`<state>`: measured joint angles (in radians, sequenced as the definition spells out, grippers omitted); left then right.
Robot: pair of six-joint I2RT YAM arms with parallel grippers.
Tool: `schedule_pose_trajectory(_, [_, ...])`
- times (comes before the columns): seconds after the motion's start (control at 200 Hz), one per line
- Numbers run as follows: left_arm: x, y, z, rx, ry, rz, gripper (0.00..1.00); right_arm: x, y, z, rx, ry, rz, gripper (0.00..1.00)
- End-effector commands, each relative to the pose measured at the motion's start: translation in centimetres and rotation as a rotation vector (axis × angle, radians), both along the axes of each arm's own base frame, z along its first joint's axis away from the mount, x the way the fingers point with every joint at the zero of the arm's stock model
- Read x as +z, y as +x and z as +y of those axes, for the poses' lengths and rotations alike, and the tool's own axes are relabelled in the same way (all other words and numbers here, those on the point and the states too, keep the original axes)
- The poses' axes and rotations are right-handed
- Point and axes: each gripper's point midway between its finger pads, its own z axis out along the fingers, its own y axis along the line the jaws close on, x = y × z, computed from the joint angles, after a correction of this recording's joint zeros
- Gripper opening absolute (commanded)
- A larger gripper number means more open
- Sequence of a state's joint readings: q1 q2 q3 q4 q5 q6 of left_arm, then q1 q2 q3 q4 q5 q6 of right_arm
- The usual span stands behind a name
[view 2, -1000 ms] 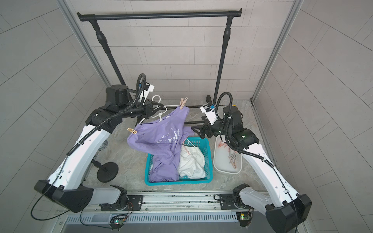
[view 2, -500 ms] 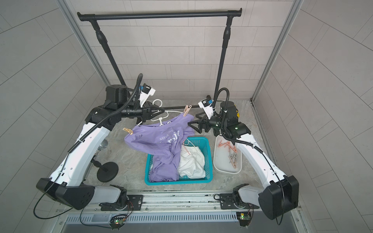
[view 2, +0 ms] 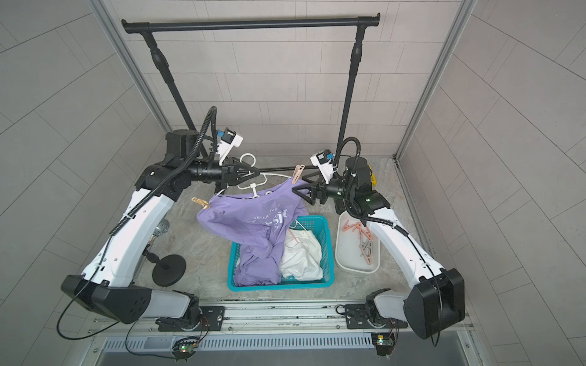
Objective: Use clothespins to secure the t-shirt on both sides of the hanger
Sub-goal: Adjust the hanger.
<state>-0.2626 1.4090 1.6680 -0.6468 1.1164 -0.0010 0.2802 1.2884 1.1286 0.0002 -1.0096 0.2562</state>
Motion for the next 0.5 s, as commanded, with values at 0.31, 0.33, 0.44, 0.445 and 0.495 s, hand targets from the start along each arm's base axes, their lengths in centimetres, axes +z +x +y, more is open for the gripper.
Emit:
schedule_pose_trajectory(0.31, [2.99, 0.32, -0.17, -0.052, -0.085, -0.043, 0.00, 1.19, 0.62, 0.97, 0.068, 0.112, 0.011, 0.74])
schedule_pose_trajectory(0.33, [3.07, 0.31, -0.18, -0.054, -0.087, -0.045, 0.00, 1.23, 0.60, 0.99, 0.071, 0.115, 0.013, 0.73])
schedule_pose_trajectory(0.44, [2.81, 0.50, -0.26, -0.058, -0.087, -0.034, 0.00, 1.93, 0.64, 1.23, 0.092, 0.163, 0.019, 0.67])
schedule_pose_trajectory(0.445, [2.79, 0.50, -0.26, -0.059, -0.088, -0.034, 0.00, 1.92, 0.67, 1.24, 0.092, 0.164, 0.020, 0.66])
schedule_pose_trajectory(0.495, [2.78, 0.57, -0.29, -0.060, -0.089, -0.033, 0.00, 2.04, 0.70, 1.31, 0.099, 0.173, 0.023, 0.63])
